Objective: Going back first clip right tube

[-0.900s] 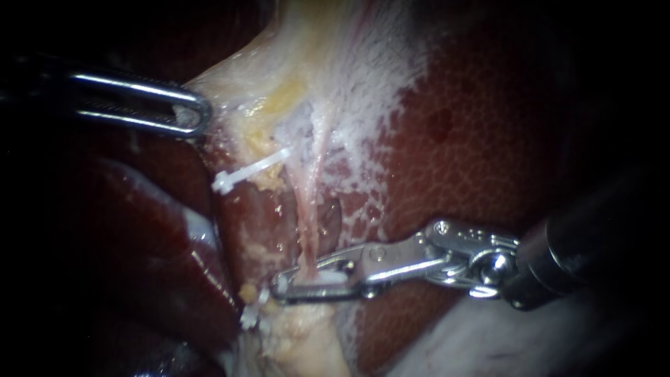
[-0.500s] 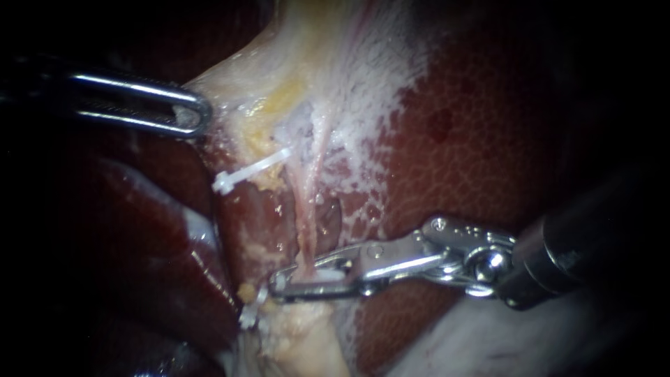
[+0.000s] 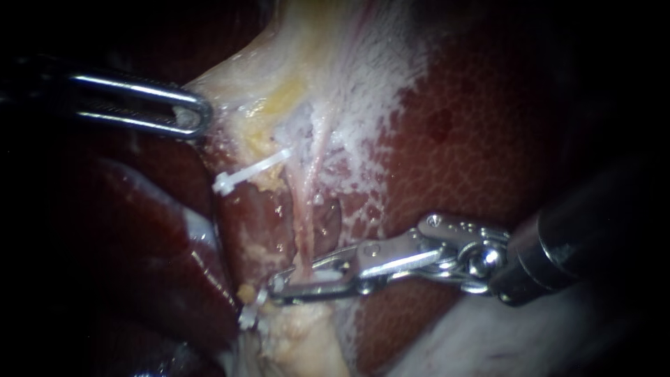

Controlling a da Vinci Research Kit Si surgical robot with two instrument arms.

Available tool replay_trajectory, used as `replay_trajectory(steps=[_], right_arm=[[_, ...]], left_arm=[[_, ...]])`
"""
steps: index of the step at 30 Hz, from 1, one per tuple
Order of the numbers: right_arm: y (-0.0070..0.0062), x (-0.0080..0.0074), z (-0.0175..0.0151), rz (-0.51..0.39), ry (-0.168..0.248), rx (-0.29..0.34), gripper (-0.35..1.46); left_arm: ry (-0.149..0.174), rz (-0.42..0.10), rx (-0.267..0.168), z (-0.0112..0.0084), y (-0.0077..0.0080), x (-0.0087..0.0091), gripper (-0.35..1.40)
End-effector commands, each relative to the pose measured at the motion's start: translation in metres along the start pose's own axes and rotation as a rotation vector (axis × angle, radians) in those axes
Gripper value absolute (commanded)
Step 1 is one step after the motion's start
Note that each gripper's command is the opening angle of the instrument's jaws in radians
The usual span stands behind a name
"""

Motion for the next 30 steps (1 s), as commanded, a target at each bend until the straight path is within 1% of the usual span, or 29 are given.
replay_trajectory(steps=[1, 2, 6, 9, 12, 16, 19, 23, 25, 27, 28, 30], right_arm=[[0.0000, 0.0000, 0.0000, -0.002, 0.002, -0.008, -0.01], [0.0000, 0.0000, 0.0000, -0.002, 0.002, -0.008, 0.09], [-0.0002, -0.0001, 0.0000, -0.002, 0.001, -0.007, 0.36], [-0.0006, -0.0002, 0.0001, -0.003, 0.013, -0.022, 0.44], [-0.0011, 0.0000, 0.0001, -0.003, 0.044, -0.060, 0.51], [-0.0018, 0.0009, -0.0005, 0.005, 0.073, -0.090, 0.55], [-0.0024, 0.0019, -0.0012, 0.016, 0.108, -0.128, 0.58], [-0.0032, 0.0030, -0.0026, 0.032, 0.135, -0.148, 0.58], [-0.0035, 0.0031, -0.0034, 0.050, 0.137, -0.160, 0.58], [-0.0037, 0.0030, -0.0039, 0.065, 0.131, -0.172, 0.58], [-0.0038, 0.0029, -0.0041, 0.084, 0.123, -0.184, 0.58], [-0.0038, 0.0028, -0.0042, 0.093, 0.097, -0.192, 0.58]], left_arm=[[0.000, 0.000, 0.000, 0.0000, 0.0000, 0.0000, -0.35], [0.000, 0.000, 0.000, 0.0000, 0.0000, 0.0000, -0.35], [0.000, 0.000, 0.000, 0.0000, 0.0000, 0.0000, -0.35], [0.000, 0.000, 0.000, 0.0000, 0.0000, 0.0000, -0.35], [0.000, 0.000, 0.000, 0.0000, 0.0000, 0.0000, -0.35], [0.000, 0.000, 0.000, -0.0001, 0.0000, 0.0000, -0.35], [0.000, 0.001, 0.000, -0.0001, 0.0000, 0.0000, -0.35], [0.000, 0.001, 0.000, -0.0001, 0.0000, 0.0000, -0.35], [0.000, 0.001, 0.000, -0.0001, 0.0000, 0.0000, -0.35], [0.000, 0.001, 0.000, -0.0001, 0.0000, 0.0001, -0.35], [0.000, 0.001, 0.000, -0.0001, 0.0000, 0.0001, -0.35], [0.000, 0.001, 0.000, -0.0001, 0.0000, 0.0001, -0.35]])
